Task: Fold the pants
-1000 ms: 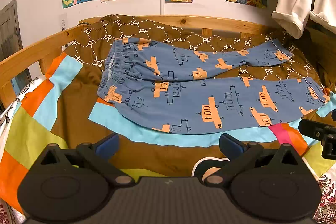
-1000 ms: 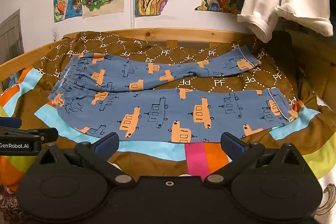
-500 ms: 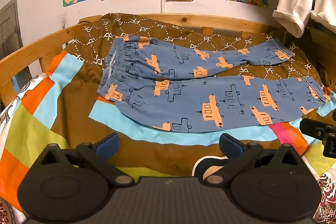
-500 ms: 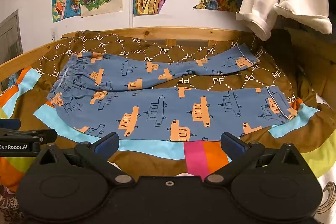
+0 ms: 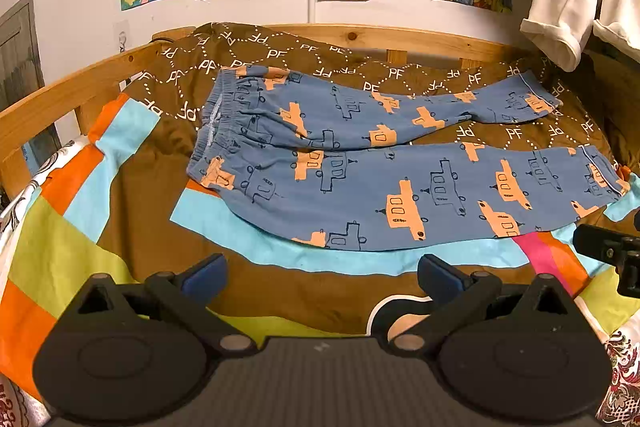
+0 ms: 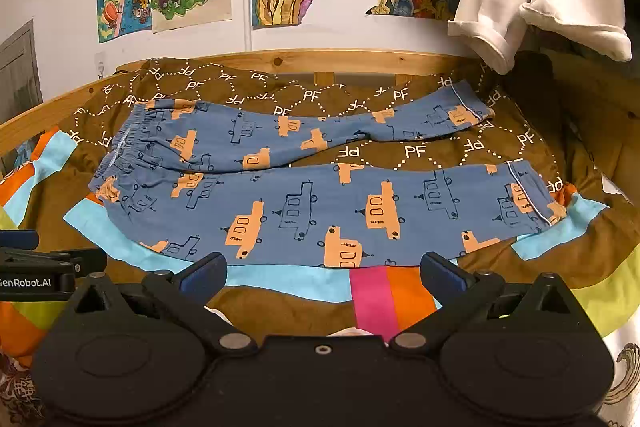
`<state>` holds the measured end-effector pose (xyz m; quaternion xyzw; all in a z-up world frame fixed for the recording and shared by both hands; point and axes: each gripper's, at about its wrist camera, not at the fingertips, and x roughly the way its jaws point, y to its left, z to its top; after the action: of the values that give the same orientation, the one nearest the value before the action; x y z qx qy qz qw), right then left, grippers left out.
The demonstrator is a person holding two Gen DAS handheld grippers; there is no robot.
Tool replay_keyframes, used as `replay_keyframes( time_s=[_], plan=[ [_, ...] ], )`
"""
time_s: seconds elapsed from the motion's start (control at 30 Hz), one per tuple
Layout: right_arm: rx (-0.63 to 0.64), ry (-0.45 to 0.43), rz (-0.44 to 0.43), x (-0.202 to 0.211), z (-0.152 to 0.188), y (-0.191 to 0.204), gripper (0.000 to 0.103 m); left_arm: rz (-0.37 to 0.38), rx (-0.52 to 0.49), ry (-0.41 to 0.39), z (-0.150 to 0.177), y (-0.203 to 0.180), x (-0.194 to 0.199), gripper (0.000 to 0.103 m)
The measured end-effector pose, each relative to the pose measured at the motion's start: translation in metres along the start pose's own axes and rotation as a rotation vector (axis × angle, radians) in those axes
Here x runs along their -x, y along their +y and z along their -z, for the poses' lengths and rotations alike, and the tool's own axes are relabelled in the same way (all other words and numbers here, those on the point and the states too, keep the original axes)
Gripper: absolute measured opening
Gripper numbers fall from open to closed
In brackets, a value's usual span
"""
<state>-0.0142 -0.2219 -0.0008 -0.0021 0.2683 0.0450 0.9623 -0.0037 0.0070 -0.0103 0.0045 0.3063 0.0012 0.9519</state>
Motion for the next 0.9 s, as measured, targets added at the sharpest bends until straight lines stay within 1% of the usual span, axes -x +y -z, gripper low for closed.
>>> replay_keyframes(
  time_s=[0.37,0.5,0.6,0.77,0.9],
  plan=[
    [-0.002,0.005,-0.002,-0.001,0.0,-0.001,0.102,-0.003,0.003,0.008,0.006,0.003,-0.003,0.103],
    [-0.002,0.011,-0.003,-0.002,0.004,-0.001,0.102,0.001,0.01,0.031,0.002,0.003,-0.004,0.103],
    [-0.008,0.035,-0.002,-0.004,0.003,0.0,0.102,0.0,0.013,0.061,0.0,0.002,-0.007,0.103],
    [0.009,0.122,0.014,-0.017,-0.003,0.004,0.102,-0.003,0.007,0.103,-0.011,0.001,-0.016,0.103],
    [0.008,0.138,0.008,-0.023,-0.011,0.004,0.102,0.002,-0.042,0.1,-0.027,0.002,-0.021,0.103]
  ],
)
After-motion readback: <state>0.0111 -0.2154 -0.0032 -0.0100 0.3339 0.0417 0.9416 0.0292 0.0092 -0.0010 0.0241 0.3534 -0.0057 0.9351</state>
